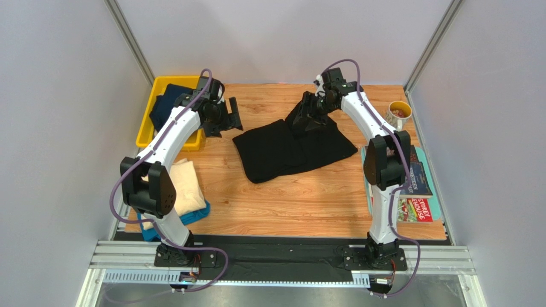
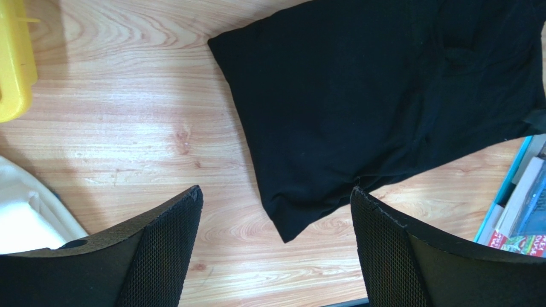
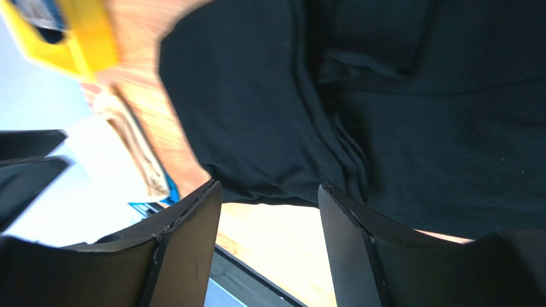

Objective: Fold and stack the t-shirts
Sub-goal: Flatten the tshirt out

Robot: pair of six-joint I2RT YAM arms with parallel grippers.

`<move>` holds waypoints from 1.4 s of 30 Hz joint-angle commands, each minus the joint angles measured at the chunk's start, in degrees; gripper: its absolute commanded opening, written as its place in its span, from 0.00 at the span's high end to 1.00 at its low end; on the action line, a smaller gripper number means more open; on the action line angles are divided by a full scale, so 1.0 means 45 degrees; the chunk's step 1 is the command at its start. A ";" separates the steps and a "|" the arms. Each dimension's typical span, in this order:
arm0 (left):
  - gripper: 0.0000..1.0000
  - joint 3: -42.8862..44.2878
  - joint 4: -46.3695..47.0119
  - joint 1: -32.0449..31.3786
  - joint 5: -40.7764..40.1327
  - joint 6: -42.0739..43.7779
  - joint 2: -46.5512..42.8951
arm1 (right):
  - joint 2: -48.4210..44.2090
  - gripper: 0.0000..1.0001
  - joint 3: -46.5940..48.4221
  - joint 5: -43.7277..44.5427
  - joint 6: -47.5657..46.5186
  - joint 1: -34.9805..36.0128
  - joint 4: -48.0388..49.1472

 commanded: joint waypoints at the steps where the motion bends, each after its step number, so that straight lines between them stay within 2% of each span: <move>1: 0.10 -0.0023 0.0296 -0.0010 0.0298 0.0082 -0.0180 | 0.0982 0.37 -0.0048 0.0089 -0.0333 0.0236 0.0183; 8: 0.10 -0.0648 0.0354 -0.0010 0.0161 0.0083 -0.0474 | 0.2330 0.36 0.0305 -0.0050 -0.0586 0.0256 0.0066; 18: 0.11 -0.0961 0.0569 -0.0010 0.0395 -0.0151 -0.0377 | 0.2566 0.36 -0.0749 -0.1181 -0.0763 0.0294 0.0241; 21: 0.12 -0.0942 0.0589 -0.0010 0.0531 -0.0210 -0.0259 | 0.2507 0.48 -0.0926 -0.1631 -0.0626 0.0372 0.0535; 22: 0.12 -0.0923 0.0628 -0.0030 0.0590 -0.0210 -0.0220 | 0.2546 0.57 -0.0907 -0.1787 -0.0645 0.0392 0.0555; 24: 0.12 -0.0903 0.0686 -0.0030 0.0629 -0.0210 -0.0162 | 0.2624 0.70 -0.0790 -0.1944 -0.0704 0.0451 0.0555; 26: 0.12 -0.0864 0.0686 -0.0030 0.0668 -0.0191 -0.0122 | 0.2605 0.99 -0.0712 -0.2139 -0.0704 0.0451 0.0555; 34: 0.12 -0.0766 0.0725 -0.0030 0.0435 -0.0054 0.0073 | 0.1532 1.00 0.0751 -0.3660 0.0017 0.0587 0.0594; 40: 0.12 0.0014 0.0415 -0.0010 0.0064 0.0180 0.0424 | 0.0575 1.00 0.4070 -0.4637 0.1362 0.0803 0.0885; 42: 0.12 0.0423 0.0335 -0.0010 -0.0034 0.0200 0.0502 | 0.0379 1.00 0.4931 -0.5048 0.1987 0.0861 0.1701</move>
